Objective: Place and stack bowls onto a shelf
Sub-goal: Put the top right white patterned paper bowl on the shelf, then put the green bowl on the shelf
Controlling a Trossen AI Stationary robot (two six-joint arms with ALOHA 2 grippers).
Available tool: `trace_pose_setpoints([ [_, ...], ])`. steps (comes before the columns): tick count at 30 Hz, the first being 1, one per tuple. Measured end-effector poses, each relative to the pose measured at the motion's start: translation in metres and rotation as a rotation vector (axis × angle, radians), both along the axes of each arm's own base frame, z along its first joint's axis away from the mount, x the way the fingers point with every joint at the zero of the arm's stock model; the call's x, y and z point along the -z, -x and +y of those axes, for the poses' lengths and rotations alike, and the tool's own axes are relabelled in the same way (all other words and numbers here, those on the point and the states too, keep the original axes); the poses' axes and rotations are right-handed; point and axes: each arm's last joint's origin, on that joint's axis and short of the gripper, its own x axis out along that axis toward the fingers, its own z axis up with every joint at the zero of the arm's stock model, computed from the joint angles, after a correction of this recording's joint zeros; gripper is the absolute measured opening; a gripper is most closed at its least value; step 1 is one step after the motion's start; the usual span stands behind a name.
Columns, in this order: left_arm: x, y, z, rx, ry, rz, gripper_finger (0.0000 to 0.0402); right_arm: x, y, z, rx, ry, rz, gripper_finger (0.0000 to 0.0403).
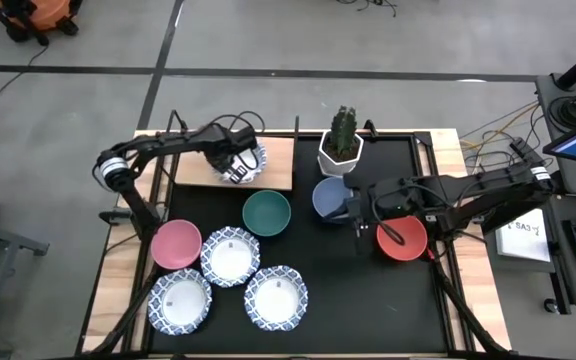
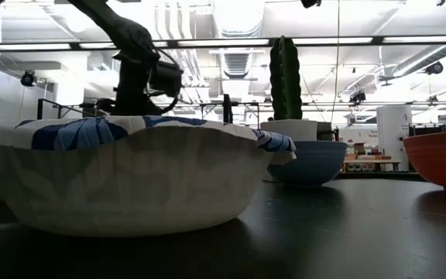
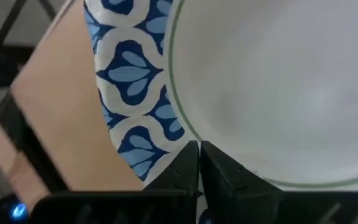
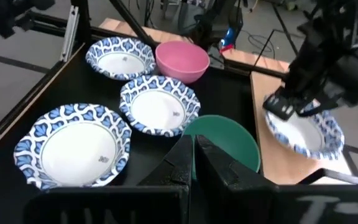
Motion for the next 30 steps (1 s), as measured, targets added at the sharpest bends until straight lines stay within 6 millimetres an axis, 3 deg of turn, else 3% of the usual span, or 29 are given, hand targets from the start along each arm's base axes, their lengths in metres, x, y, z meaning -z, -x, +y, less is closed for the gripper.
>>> trace_pose_setpoints([
  [21,0.004,0.062,0.054,-0.239,-0.07,0.147,0.0,0.004,-0.002,0.0,0.008,-0.017,0.015,0.0009],
  [25,-0.001,0.064,0.053,-0.209,-0.082,0.155,0.0,0.004,-0.002,0.0,0.008,-0.017,0.015,0.0009],
  [30,-0.024,0.061,0.039,-0.145,-0.13,0.096,0.0,0.004,-0.002,0.0,0.008,-0.016,0.016,0.0009],
])
